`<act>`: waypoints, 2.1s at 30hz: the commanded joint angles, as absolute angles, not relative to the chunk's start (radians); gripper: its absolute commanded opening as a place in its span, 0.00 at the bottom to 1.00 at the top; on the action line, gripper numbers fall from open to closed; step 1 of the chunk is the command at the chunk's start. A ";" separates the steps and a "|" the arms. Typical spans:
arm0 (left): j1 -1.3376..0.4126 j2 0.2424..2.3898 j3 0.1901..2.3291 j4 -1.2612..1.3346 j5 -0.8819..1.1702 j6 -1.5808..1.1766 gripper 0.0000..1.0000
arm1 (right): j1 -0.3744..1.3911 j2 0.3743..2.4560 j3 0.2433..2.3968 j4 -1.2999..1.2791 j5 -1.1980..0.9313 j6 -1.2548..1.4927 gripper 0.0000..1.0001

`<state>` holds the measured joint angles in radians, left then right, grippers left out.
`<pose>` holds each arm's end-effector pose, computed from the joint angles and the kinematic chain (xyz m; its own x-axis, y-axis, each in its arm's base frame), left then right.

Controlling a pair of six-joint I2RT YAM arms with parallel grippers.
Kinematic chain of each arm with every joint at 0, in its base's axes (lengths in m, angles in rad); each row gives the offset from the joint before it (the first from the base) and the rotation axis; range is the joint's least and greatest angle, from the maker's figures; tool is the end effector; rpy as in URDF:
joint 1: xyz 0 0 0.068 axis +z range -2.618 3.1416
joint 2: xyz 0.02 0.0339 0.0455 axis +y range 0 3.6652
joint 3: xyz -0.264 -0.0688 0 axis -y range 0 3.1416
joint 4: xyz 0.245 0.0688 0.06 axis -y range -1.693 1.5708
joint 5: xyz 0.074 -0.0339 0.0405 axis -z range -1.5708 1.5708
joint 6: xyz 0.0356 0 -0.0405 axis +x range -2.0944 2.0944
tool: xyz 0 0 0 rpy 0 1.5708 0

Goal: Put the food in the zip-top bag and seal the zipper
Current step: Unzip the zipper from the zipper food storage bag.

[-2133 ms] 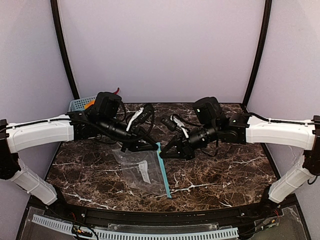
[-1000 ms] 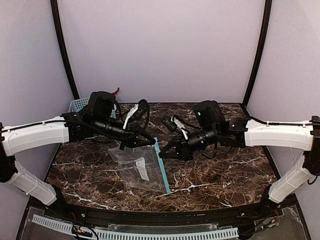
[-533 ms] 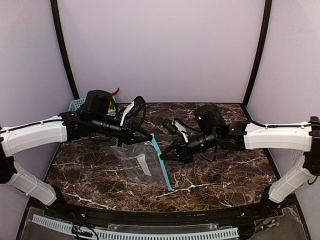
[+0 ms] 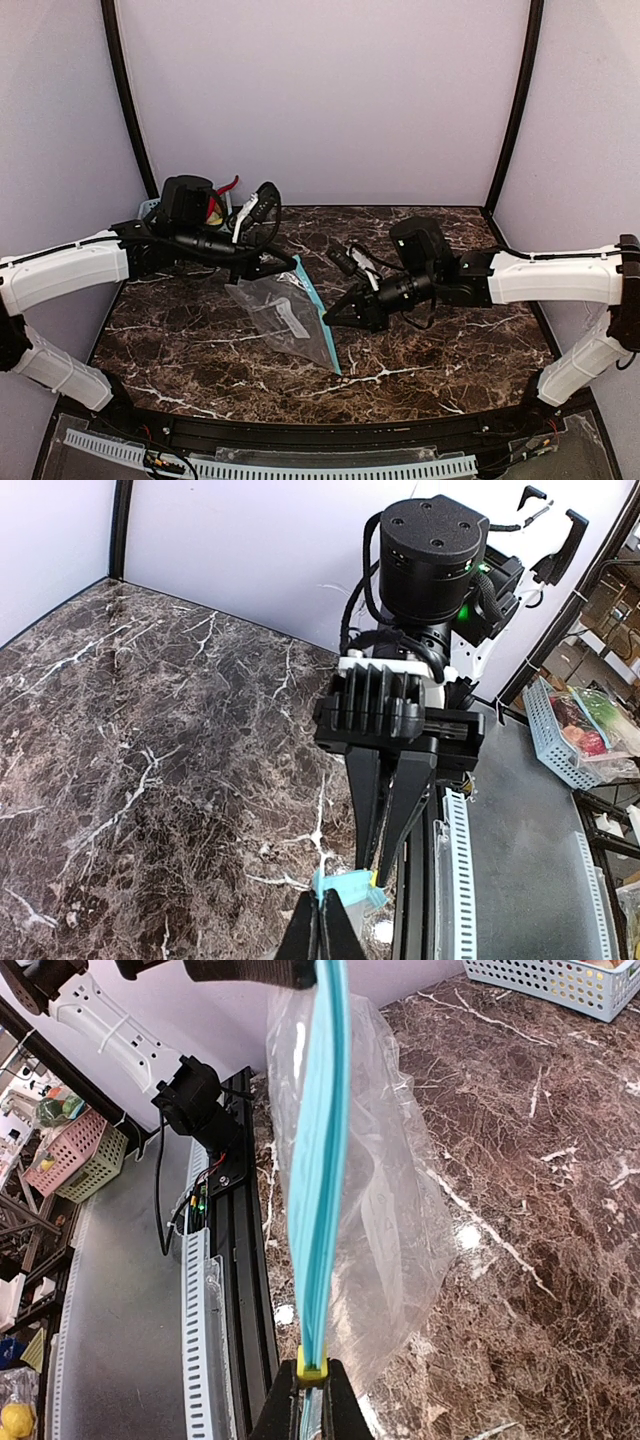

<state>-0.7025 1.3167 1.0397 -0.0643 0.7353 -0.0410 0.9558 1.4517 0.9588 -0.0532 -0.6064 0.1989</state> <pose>0.2138 -0.2123 0.3261 -0.2947 0.2096 -0.9323 0.9504 0.1663 -0.2630 0.1687 0.2740 0.2589 -0.4819 -0.4008 -0.7792 -0.8742 0.1586 0.4590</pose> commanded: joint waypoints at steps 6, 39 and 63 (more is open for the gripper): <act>-0.660 1.253 1.030 -0.004 0.692 -0.053 0.01 | 0.963 1.442 0.923 -0.119 -0.628 0.213 0.00; -0.554 1.183 1.000 0.065 0.654 -0.094 0.01 | 1.017 1.498 0.887 -0.106 -0.626 0.255 0.00; -0.557 1.276 1.041 0.033 1.045 -0.060 0.01 | 1.020 1.253 0.895 -0.083 -0.267 0.313 0.58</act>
<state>-0.5419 1.2442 1.0023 0.0555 0.9104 -0.0860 1.0149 1.3319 0.8997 -0.1059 -0.4374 0.2882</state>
